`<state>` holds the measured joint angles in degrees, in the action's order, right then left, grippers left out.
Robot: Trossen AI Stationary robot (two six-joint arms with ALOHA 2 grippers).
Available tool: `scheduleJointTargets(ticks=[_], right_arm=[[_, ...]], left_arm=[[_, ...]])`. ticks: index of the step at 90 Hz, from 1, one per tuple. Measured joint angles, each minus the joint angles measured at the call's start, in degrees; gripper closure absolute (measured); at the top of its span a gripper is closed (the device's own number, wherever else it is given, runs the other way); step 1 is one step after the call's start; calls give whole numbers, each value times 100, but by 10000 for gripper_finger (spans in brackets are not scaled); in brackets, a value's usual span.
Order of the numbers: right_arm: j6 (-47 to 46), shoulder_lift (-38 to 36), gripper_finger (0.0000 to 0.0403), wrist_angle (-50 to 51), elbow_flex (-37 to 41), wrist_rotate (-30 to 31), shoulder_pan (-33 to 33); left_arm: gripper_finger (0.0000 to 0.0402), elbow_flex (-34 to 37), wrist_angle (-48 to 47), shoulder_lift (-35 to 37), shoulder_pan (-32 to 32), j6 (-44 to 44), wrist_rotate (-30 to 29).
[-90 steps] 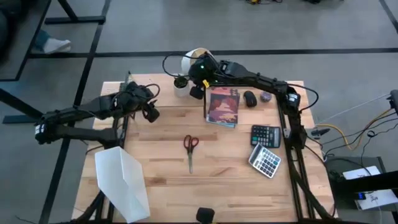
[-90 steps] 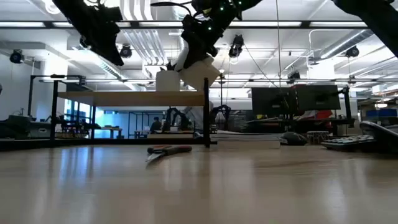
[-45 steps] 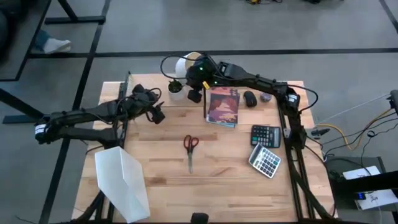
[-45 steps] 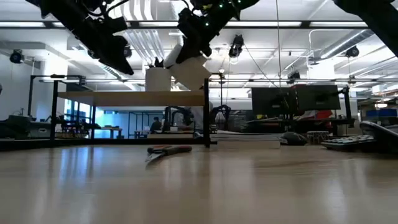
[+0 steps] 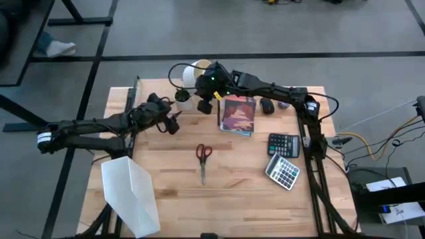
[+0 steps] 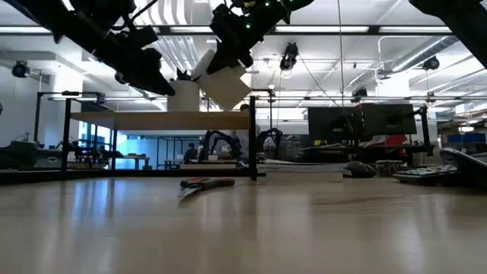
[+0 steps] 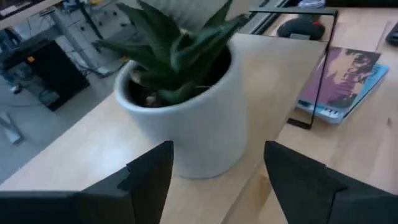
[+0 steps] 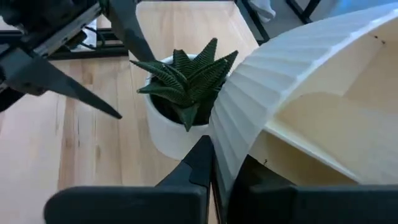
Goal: Stock shelves
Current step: Put the white pen organizer on the shelf
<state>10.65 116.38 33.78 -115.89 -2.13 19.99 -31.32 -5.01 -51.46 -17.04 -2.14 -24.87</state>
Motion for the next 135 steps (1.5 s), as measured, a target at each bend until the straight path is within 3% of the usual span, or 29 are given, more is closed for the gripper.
scheduleJointTargets(ticks=[20,32,43,62,73,103,135], right_arm=[[-63,0,403,-325,240,126,4],[-65,-2,403,-414,288,103,-4],[-66,-2,403,-405,293,-23,-45],[-65,0,403,-409,304,-65,-68],[-65,0,403,-417,304,-382,-72],[-38,0,403,-826,326,-571,-90],[-174,0,403,-1724,755,-888,-101]], left_arm=[[153,295,988,-87,-9,16,-82],[157,395,1336,-191,-11,-30,-595],[161,407,1167,-196,-13,-60,-1006],[166,388,868,-3,-11,-92,-1178],[170,269,489,189,-11,-165,-1329],[168,-95,-591,834,-11,-188,-1368],[173,-102,-934,1385,-11,-190,-1366]])
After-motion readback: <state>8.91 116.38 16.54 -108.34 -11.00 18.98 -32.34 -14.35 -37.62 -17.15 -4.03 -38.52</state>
